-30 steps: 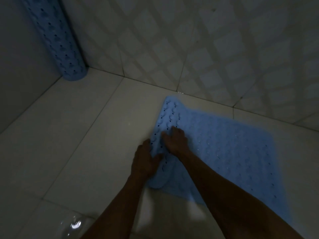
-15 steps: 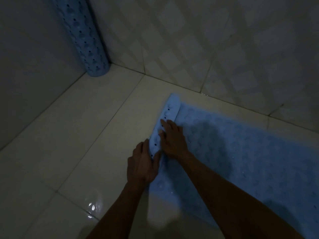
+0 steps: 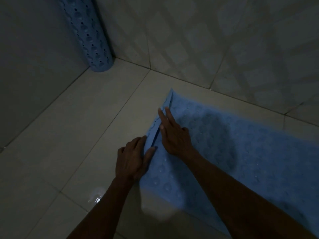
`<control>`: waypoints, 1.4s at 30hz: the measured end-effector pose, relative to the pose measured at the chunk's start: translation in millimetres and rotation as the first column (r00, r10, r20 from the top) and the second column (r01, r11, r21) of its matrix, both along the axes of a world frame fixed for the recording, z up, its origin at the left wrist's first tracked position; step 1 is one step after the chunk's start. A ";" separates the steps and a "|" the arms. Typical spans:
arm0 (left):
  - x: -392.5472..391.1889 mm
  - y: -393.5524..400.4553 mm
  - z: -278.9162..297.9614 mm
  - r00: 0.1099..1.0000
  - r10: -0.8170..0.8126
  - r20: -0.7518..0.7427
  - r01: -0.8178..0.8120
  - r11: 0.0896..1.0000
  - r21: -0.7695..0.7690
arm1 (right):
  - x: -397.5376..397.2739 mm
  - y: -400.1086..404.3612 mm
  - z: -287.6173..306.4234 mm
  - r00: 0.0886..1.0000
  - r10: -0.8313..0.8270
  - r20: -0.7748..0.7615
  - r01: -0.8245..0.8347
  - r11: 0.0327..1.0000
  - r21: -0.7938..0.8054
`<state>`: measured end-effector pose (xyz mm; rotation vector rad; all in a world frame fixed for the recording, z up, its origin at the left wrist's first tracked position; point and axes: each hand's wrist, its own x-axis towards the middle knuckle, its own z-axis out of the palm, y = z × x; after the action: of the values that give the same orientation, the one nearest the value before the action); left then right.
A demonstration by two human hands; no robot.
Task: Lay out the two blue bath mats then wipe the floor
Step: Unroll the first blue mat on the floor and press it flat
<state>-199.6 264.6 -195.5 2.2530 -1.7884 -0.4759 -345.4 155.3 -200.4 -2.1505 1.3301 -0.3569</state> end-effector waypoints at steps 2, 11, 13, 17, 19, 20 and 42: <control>5.3 -5.5 4.3 0.999 0.041 -0.012 -0.041 0.999 0.004 | -2.4 -1.2 -1.0 1.000 -0.017 0.018 0.017 1.000 -0.002; 11.5 -43.9 3.1 0.933 0.000 0.361 -0.088 0.969 0.229 | -6.2 -5.9 -2.7 0.997 -0.080 0.000 0.080 0.996 0.042; 8.8 -49.3 -2.3 0.930 -0.025 0.366 -0.056 0.976 0.209 | -12.1 -9.0 -2.5 0.991 -0.127 -0.030 0.127 0.991 0.027; -8.2 -76.4 -8.9 0.966 -0.101 0.239 0.096 0.995 0.032 | -40.5 -29.8 -5.8 0.957 -0.270 -0.105 0.268 0.963 -0.037; -18.2 -100.0 -13.6 0.970 -0.140 0.199 0.135 0.990 0.036 | -58.9 -43.6 -10.8 0.937 -0.297 -0.182 0.291 0.955 -0.059; -22.6 -113.6 -16.8 0.969 -0.165 0.186 0.158 0.986 0.054 | -67.6 -49.8 -15.3 0.926 -0.296 -0.232 0.293 0.955 -0.050; -34.5 -160.5 -53.7 0.931 -0.225 0.286 0.254 0.965 -0.068 | -89.6 -51.9 -46.5 0.874 -0.189 -0.448 0.148 0.981 -0.125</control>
<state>-234.1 104.1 -249.2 2.1244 -2.1859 -0.1055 -434.9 103.4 -246.9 -2.2842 1.8006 0.0395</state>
